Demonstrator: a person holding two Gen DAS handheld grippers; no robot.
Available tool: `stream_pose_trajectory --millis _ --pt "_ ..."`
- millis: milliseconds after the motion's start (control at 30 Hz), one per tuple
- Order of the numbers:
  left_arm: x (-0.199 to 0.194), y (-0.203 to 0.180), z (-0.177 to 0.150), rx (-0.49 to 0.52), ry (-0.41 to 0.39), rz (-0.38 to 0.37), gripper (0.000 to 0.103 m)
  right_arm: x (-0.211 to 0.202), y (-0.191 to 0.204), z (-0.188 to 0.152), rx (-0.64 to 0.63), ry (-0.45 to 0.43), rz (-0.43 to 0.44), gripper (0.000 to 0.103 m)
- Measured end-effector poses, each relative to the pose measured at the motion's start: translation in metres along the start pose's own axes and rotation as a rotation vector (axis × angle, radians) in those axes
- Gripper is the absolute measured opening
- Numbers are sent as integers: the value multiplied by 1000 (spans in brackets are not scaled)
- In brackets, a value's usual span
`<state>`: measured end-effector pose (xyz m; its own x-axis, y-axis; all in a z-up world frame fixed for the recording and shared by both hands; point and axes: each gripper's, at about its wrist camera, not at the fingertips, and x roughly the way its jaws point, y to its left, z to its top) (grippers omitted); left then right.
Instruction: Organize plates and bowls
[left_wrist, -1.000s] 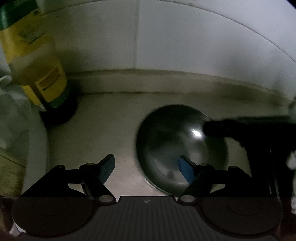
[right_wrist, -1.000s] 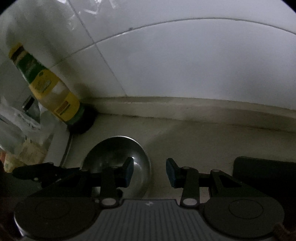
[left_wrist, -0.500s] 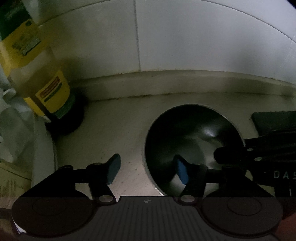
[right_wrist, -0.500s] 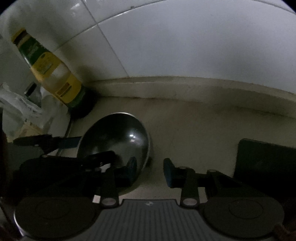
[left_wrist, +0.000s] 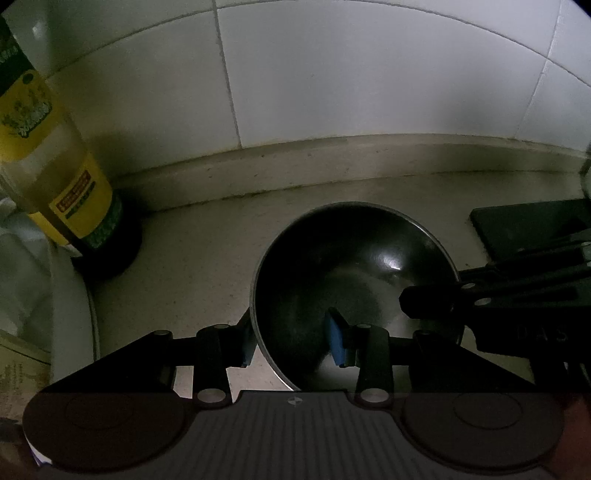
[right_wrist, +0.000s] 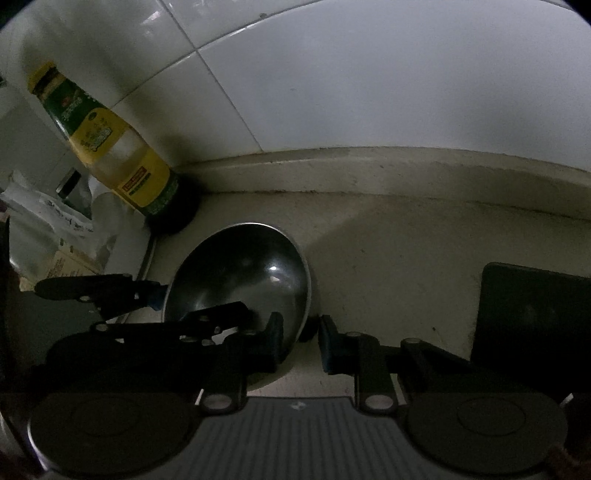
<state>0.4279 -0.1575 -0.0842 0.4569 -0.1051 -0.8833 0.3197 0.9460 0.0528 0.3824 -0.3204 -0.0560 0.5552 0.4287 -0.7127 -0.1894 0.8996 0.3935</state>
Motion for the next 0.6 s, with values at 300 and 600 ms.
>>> stream_pose_trajectory --millis 300,600 --pt "-15 -6 2 11 -37 -2 47 -13 1 -1 -8 -26 -7 18" --pt "-31 -9 0 20 -72 2 47 -33 6 -5 -25 -52 -14 18"
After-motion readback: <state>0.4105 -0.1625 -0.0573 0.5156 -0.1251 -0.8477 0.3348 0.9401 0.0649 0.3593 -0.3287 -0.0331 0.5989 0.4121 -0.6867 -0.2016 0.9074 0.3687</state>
